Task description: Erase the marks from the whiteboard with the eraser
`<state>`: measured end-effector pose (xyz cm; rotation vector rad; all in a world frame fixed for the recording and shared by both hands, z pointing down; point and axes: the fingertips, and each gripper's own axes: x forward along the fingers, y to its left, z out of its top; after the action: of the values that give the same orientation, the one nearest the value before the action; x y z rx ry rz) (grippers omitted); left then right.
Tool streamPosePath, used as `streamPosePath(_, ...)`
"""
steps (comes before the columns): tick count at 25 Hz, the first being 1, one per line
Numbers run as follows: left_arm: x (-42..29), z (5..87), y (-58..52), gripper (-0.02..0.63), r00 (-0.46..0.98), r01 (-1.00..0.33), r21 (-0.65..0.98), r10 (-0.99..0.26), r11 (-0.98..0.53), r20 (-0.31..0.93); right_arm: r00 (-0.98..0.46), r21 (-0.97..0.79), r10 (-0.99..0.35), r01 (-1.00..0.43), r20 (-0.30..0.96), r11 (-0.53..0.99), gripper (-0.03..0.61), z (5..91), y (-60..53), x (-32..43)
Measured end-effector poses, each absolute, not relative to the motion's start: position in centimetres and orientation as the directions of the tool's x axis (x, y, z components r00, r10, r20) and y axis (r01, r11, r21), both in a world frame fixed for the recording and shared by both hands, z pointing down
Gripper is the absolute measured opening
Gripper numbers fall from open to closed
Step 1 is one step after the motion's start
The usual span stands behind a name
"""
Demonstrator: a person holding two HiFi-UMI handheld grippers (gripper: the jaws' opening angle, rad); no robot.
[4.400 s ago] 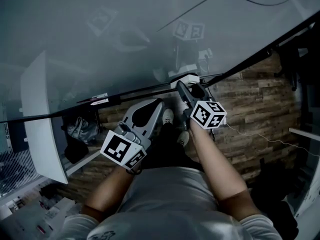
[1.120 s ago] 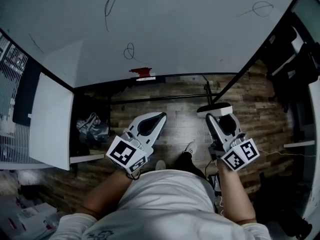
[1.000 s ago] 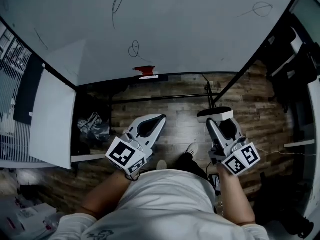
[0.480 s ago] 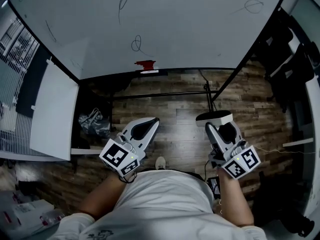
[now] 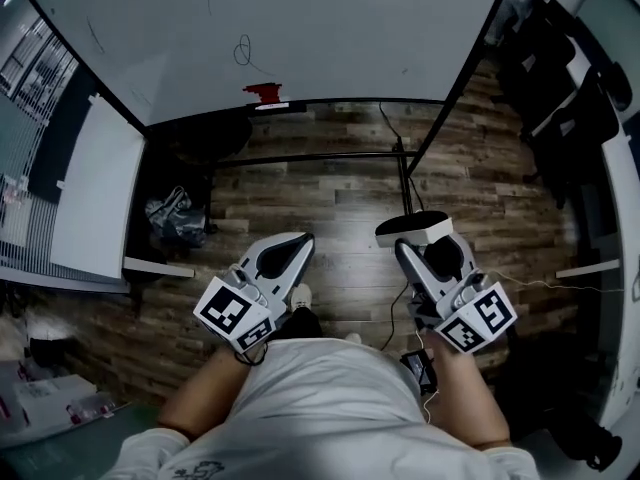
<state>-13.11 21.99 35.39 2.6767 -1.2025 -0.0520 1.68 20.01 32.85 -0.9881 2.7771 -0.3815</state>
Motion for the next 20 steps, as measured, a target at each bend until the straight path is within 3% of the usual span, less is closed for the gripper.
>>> streamPosePath(20, -3.4, 34.8, 34.3, 0.006, 0.677, -0.727, 0.186, -0.735, -0.661, 0.031, -0.825, -0.313, -0.56, -0.513, -0.08, 0.799, 0.242, 32.8, 33.4, 7.4)
